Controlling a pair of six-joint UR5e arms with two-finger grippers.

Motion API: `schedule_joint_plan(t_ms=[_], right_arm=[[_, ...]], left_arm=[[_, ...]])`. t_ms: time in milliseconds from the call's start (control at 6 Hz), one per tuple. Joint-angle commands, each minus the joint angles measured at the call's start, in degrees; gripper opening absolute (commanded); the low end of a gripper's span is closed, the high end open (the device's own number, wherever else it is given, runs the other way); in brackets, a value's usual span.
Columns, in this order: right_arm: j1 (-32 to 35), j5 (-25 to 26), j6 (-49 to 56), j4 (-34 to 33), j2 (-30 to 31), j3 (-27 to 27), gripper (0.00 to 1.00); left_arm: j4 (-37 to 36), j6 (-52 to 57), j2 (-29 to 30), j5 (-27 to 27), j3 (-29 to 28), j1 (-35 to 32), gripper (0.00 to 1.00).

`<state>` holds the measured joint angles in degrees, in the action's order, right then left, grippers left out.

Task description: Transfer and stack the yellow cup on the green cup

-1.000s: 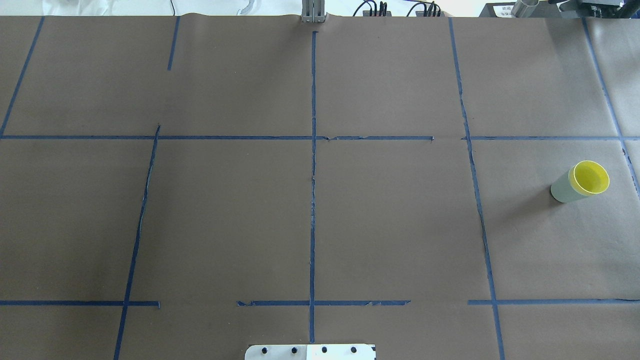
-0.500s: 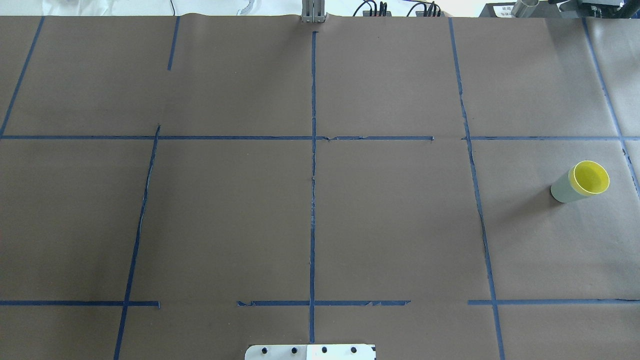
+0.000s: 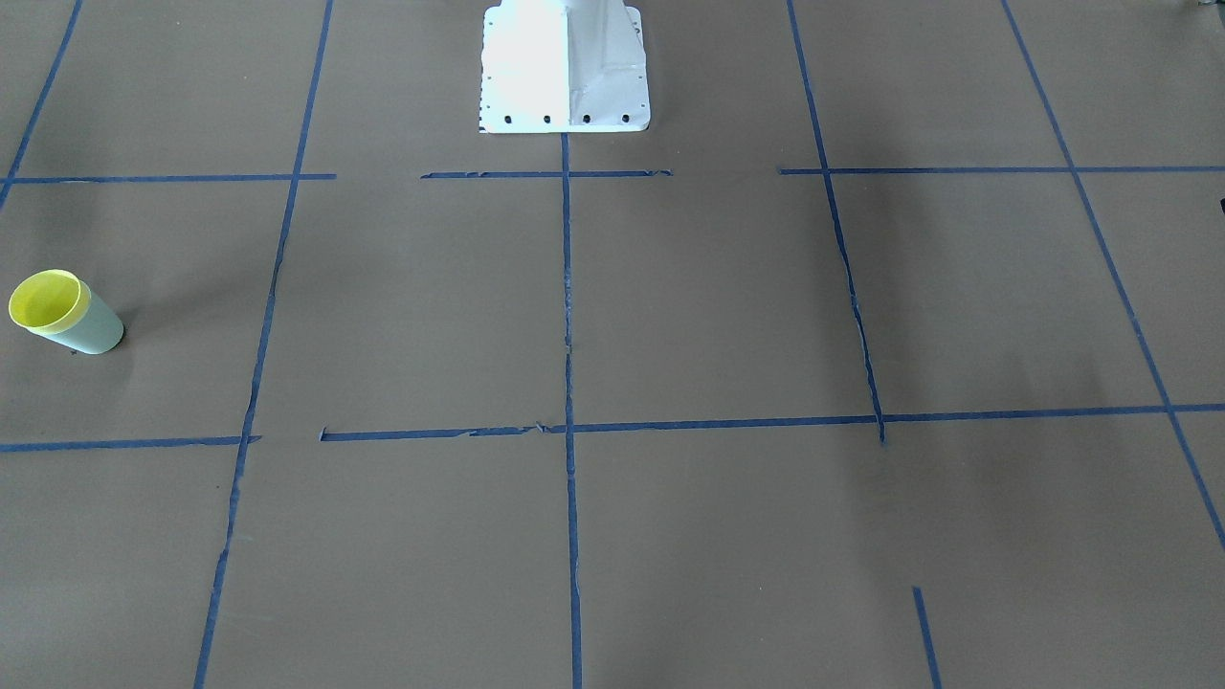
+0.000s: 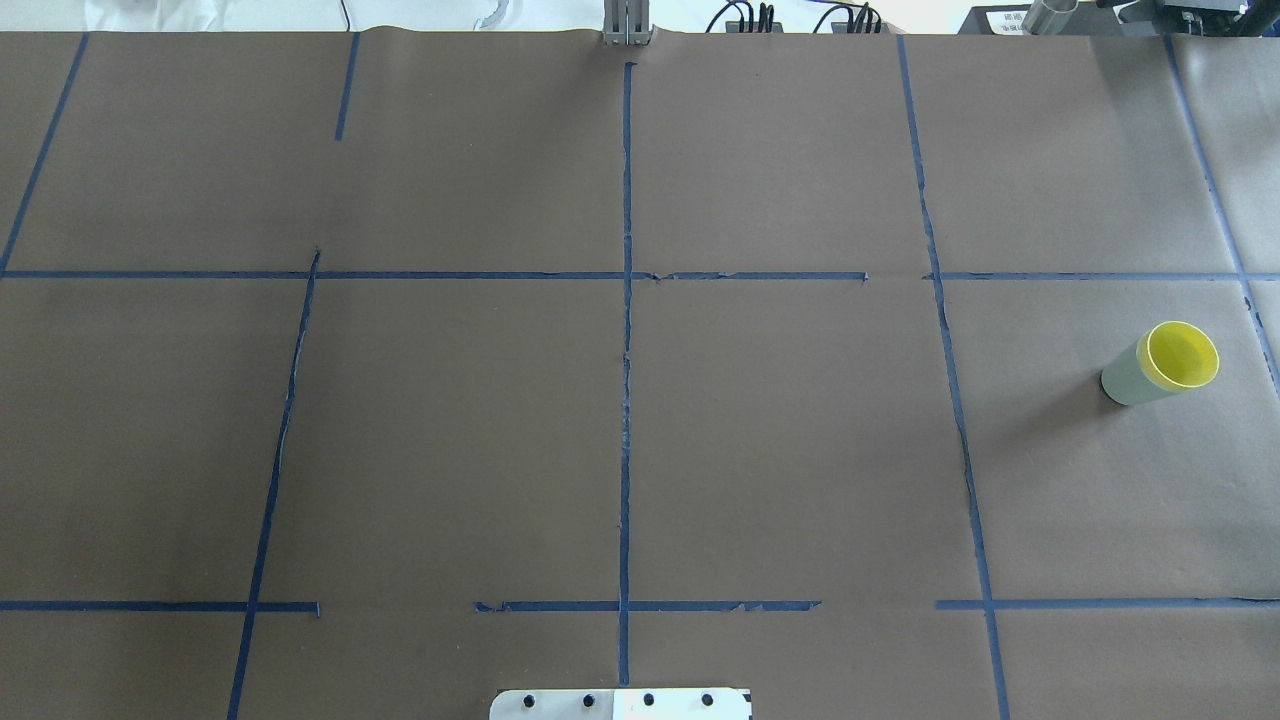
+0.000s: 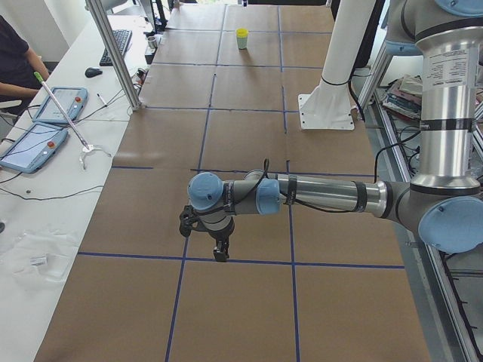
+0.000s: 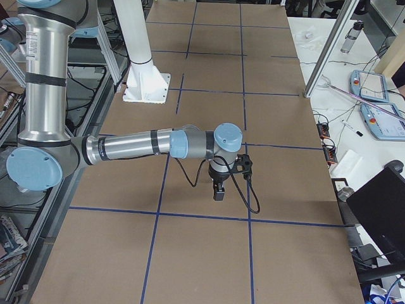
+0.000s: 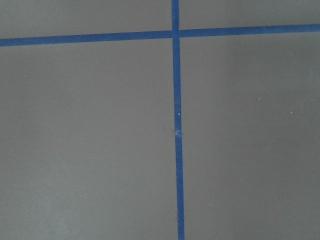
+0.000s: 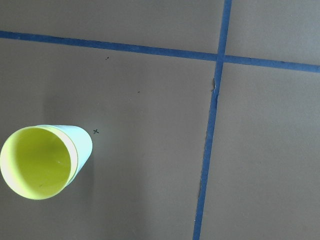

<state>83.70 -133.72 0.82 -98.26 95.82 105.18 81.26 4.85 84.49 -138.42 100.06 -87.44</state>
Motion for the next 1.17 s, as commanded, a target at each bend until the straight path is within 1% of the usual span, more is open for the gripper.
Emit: schedule_joint_plan(t_ms=[0,667,1000], right_arm=[[0.0,-0.1,0.0,0.0,0.0,-0.1,1.00],[0.0,-0.2,-0.1,0.0,0.0,0.1,1.00],[0.1,-0.9,-0.1,0.0,0.1,0.1,1.00]], left_arm=[[0.0,-0.1,-1.6,-1.7,2.2,-0.2,1.00],[0.0,-0.2,-1.5,-1.3,2.9,-0.1,1.00],[0.0,-0.2,-1.3,-0.3,3.6,-0.1,1.00]])
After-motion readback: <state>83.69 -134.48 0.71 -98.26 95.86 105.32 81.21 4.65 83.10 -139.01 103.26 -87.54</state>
